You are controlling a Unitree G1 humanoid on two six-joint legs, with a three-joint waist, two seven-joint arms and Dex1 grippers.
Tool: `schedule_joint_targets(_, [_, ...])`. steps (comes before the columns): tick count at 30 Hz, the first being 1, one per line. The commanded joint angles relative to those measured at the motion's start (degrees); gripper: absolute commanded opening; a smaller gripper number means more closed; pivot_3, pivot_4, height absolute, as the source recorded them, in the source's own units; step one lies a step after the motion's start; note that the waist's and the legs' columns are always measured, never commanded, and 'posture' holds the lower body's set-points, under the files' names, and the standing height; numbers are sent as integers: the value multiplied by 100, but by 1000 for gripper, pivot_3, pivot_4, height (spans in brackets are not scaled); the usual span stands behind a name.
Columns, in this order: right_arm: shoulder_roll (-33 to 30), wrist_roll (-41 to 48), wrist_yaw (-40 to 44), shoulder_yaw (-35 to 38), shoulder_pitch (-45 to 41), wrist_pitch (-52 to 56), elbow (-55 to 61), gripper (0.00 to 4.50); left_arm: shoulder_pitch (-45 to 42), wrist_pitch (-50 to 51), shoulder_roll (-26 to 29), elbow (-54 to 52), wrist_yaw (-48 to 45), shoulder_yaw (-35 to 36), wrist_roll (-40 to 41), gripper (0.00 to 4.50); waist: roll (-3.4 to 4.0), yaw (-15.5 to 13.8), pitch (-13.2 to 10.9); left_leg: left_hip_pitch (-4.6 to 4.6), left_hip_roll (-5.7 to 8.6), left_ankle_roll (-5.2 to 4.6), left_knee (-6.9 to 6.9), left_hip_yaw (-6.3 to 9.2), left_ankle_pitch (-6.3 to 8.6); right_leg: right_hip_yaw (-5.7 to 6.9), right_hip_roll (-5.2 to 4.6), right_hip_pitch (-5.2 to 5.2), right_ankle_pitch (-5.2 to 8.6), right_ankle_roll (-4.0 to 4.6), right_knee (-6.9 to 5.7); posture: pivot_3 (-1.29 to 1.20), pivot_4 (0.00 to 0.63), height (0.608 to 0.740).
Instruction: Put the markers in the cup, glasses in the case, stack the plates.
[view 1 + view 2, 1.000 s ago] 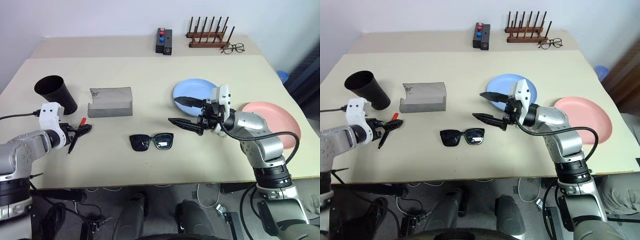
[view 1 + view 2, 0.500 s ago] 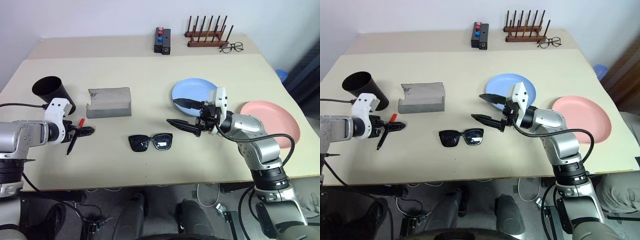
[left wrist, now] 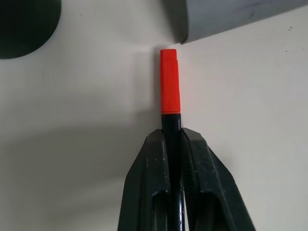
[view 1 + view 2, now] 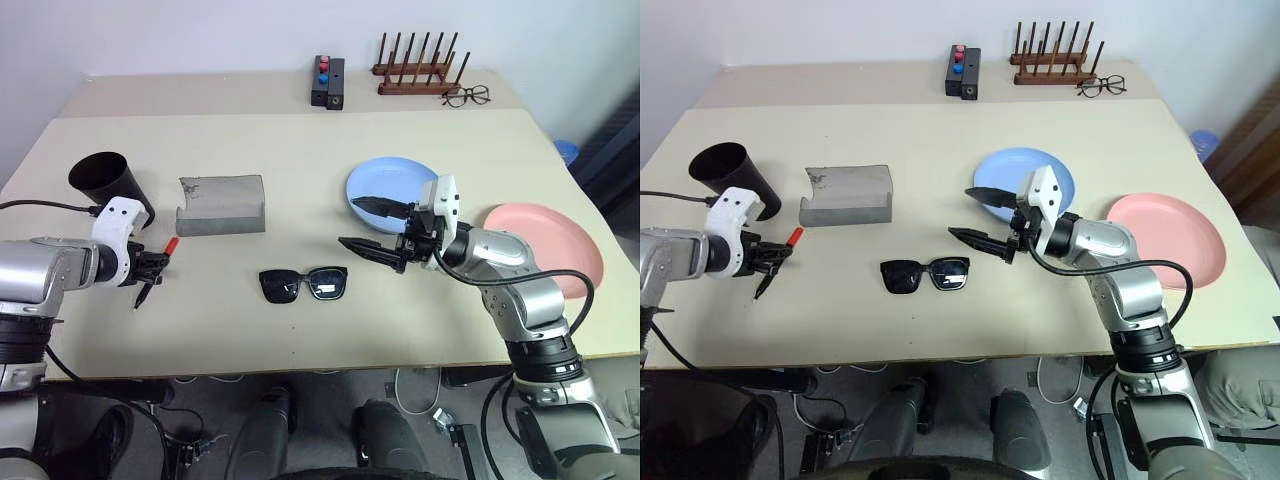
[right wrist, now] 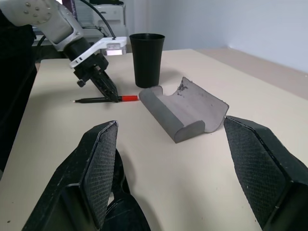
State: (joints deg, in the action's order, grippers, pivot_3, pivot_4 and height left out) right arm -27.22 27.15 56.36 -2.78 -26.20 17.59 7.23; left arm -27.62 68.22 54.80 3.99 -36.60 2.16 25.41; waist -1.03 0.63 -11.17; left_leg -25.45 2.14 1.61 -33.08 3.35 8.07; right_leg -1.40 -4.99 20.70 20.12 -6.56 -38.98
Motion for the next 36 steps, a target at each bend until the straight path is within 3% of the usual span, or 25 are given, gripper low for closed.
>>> schedule_joint_targets(1, [-51,13,-4,113,-58,-93,138,3564,161,39,111,-346,-437,7,196,45,-1,3,0,-2,0,0,0,0,0,0,0,1,0,1,0,0,150,735])
schedule_joint_targets(8, [-39,-31,12,72,-79,-163,43,3564,442,164,868,-1205,-731,439,254,45,-3,27,-2,-37,-2,0,2,1,0,-1,1,37,0,1,2,0,150,735])
schedule_joint_targets(13, [35,-84,32,22,-133,-233,-65,3564,-41,-1434,-44,-963,-669,1104,294,45,-5,-41,-3,-45,-1,-1,-1,5,-1,10,1,40,0,1,1,0,150,735])
schedule_joint_targets(16, [59,-116,48,9,-198,-264,-129,3564,-292,-2137,-284,-978,-837,1333,353,45,-6,0,-3,-58,-1,-1,-14,5,-3,13,1,40,-1,-1,1,0,150,735])
schedule_joint_targets(19, [47,-126,65,10,-226,-290,-171,3564,-706,-3077,-757,-722,-458,1763,346,45,-5,0,-4,-70,1,-3,-12,2,-5,14,3,39,-3,-4,-1,0,150,735])
schedule_joint_targets(22, [28,-142,65,20,-216,-293,-170,3564,-897,-3741,-776,-239,-438,1987,196,45,-5,48,-4,-81,-6,2,-16,7,-10,19,24,48,-3,-5,-9,0,150,735])
schedule_joint_targets(30, [17,-172,27,26,-167,-258,-101,3564,-1464,-7035,-750,1475,477,2824,-565,45,-10,25,-6,-82,-6,1,-26,3,-11,21,40,49,-5,-9,-20,0,150,735])
schedule_joint_targets(36, [76,-185,24,-24,-256,-275,-149,3564,-1159,-7893,-1159,2300,538,3030,-416,45,-9,-5,-5,-79,-3,-1,-43,13,-12,34,38,32,-6,-11,-28,0,150,735])
